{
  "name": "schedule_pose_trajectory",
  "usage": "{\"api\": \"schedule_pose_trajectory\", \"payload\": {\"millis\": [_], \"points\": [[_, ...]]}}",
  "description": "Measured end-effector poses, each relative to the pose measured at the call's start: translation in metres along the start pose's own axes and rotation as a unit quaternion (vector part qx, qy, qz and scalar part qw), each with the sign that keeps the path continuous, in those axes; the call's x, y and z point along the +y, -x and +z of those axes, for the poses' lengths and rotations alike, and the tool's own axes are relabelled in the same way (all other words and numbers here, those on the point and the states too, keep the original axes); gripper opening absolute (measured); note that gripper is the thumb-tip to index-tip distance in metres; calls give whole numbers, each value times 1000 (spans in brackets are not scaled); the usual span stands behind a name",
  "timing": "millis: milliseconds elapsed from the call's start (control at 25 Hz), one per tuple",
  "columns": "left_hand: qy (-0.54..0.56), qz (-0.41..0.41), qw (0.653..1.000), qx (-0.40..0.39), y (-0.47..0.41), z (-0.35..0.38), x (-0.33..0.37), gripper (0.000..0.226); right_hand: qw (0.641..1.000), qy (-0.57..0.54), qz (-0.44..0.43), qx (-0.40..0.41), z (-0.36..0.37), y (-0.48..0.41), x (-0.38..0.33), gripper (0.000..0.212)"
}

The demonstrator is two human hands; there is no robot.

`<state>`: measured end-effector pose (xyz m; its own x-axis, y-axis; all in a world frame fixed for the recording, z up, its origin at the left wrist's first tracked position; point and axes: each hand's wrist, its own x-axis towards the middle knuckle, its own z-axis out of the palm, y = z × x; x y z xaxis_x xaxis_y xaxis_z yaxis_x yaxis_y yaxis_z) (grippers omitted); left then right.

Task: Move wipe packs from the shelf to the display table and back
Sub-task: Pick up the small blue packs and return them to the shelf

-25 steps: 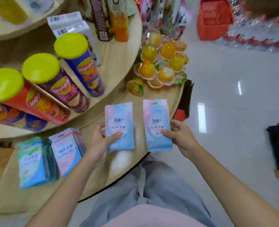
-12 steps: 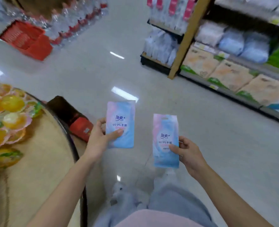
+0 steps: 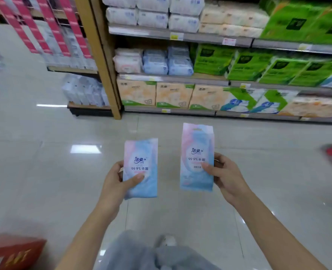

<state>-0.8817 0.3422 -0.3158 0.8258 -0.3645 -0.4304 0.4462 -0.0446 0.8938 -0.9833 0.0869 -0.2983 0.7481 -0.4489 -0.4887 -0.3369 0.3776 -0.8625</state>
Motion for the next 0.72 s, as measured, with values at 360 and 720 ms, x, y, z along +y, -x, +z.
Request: {"api": "schedule_pose_trajectory", "payload": {"millis": [360,720], "points": [[-27,40,994,-101,-170,144,83,56,987,-97,-88,98,-81,-118,-105,27],[-88,114,967,-210,-332,291,217,55,965,-164,-126,160,-135,-214,-182,34]]}}
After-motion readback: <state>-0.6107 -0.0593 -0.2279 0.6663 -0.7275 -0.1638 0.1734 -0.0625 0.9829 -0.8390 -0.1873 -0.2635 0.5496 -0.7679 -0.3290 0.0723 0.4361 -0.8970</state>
